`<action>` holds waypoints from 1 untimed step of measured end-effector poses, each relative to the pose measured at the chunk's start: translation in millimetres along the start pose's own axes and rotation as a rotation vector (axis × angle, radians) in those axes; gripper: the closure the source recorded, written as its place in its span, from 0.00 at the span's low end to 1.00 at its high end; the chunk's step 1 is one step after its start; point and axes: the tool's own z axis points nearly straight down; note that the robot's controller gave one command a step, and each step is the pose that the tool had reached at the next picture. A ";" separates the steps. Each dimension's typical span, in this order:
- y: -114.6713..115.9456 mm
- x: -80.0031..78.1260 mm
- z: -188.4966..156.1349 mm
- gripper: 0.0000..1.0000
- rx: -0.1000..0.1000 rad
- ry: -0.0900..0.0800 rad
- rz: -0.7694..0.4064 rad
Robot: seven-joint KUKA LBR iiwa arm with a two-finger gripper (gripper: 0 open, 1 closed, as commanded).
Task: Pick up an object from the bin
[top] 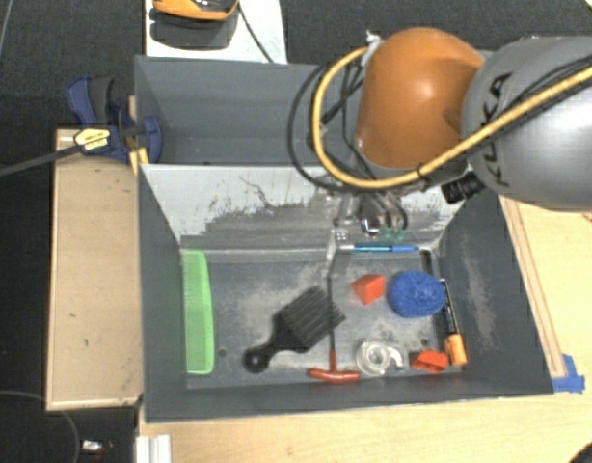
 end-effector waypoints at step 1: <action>-0.6 -1.5 -3.7 0.00 -0.001 -0.007 0.003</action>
Offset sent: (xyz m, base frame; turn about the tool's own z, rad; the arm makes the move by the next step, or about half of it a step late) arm -0.0404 -0.0005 -0.1647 -0.3971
